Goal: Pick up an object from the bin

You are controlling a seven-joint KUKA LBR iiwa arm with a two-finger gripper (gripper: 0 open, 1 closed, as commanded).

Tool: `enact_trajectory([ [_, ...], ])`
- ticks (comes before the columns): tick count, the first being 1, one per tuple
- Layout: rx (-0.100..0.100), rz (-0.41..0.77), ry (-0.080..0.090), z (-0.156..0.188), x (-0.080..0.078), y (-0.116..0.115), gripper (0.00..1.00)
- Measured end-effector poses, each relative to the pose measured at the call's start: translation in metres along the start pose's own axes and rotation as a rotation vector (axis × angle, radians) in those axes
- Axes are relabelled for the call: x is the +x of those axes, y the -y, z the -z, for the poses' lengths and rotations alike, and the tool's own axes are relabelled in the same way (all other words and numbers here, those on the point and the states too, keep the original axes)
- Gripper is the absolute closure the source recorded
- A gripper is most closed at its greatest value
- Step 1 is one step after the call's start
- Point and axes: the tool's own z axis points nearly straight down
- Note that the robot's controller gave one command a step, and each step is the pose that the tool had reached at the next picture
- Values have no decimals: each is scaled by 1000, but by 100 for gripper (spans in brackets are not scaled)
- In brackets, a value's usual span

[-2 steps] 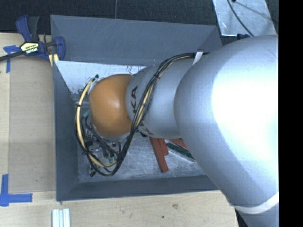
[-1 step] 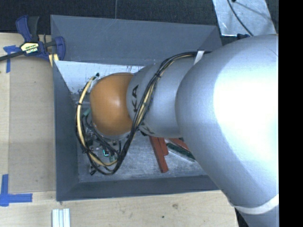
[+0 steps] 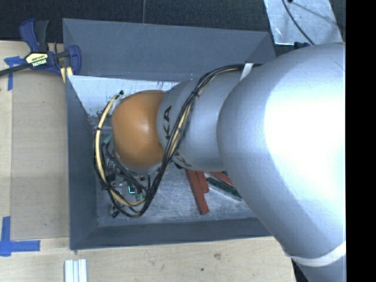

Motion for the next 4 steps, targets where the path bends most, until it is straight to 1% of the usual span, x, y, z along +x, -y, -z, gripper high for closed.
enact_trajectory([
  [4,0,-1,0,0,0,0,0],
])
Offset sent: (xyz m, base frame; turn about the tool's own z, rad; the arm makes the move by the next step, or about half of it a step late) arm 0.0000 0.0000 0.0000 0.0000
